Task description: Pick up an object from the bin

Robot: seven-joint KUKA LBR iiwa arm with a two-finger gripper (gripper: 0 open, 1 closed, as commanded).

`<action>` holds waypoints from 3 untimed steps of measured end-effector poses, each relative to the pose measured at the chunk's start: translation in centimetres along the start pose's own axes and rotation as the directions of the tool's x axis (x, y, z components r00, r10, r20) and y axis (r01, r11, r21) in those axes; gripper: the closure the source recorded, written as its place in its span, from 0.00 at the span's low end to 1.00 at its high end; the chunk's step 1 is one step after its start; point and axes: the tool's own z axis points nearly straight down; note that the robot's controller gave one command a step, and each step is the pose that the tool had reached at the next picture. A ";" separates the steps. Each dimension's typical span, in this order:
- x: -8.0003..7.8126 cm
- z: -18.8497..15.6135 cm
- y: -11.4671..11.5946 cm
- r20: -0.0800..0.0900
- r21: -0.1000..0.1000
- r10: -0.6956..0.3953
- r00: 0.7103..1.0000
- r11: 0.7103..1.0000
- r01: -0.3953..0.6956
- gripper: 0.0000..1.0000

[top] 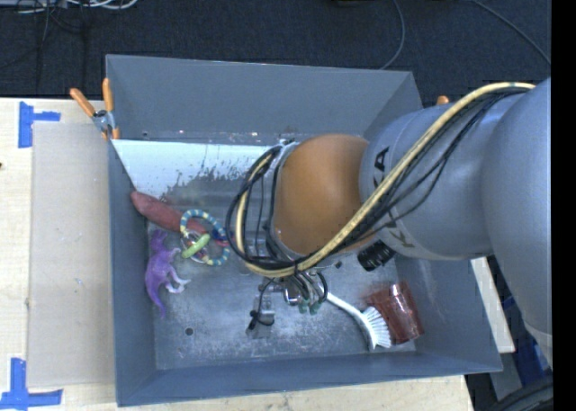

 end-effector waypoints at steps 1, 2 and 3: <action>0.0 0.0 0.0 0.000 0.000 0.000 1.000 1.000 0.000 0.00; -0.8 1.1 -1.9 -0.002 0.000 -0.009 1.000 1.000 0.009 0.00; -5.0 -3.4 -3.1 -0.005 0.001 0.072 0.997 0.997 -0.072 0.00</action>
Offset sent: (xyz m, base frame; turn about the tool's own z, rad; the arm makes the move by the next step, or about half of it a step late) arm 0.0127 -0.0322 -0.0175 -0.0076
